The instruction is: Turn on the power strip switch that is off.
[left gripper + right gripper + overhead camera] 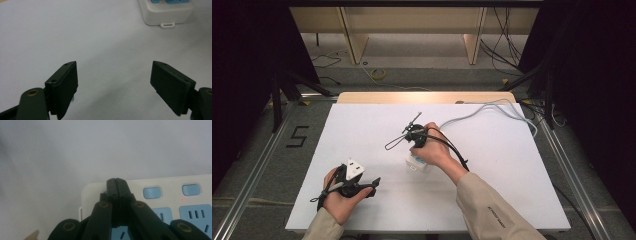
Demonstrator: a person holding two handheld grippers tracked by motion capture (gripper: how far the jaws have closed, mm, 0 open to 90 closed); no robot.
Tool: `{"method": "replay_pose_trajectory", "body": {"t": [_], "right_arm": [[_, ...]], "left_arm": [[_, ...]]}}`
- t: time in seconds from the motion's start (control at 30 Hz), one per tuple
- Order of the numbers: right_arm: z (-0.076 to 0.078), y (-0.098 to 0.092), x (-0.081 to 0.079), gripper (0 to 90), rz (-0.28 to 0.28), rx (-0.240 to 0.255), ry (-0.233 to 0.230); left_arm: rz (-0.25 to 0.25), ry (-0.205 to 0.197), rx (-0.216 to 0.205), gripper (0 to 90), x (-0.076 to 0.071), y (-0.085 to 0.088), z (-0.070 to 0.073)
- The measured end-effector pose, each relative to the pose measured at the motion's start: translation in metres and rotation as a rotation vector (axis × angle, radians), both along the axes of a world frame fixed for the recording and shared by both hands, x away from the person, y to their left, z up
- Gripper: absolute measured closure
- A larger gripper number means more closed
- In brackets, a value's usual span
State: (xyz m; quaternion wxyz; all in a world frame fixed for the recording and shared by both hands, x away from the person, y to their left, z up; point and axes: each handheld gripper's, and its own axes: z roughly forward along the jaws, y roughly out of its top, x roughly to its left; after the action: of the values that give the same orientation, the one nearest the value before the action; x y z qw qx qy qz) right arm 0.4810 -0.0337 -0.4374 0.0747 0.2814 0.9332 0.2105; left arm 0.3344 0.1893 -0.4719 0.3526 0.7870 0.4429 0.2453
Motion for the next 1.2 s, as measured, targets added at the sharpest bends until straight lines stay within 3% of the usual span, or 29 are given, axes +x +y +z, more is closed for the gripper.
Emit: {"method": "replay_pose_trajectory", "body": {"t": [0.83,1.2], "right_arm": [[-0.0025,0.0009,0.0024,90.0,-0.022,0.006,0.024],[-0.0024,0.0014,0.0007,90.0,-0.020,0.002,0.013]], "left_arm": [[-0.004,-0.001,0.004,21.9,-0.0004,-0.0012,0.0002],[-0.004,0.002,0.003,21.9,0.0000,-0.0005,-0.0004]]}}
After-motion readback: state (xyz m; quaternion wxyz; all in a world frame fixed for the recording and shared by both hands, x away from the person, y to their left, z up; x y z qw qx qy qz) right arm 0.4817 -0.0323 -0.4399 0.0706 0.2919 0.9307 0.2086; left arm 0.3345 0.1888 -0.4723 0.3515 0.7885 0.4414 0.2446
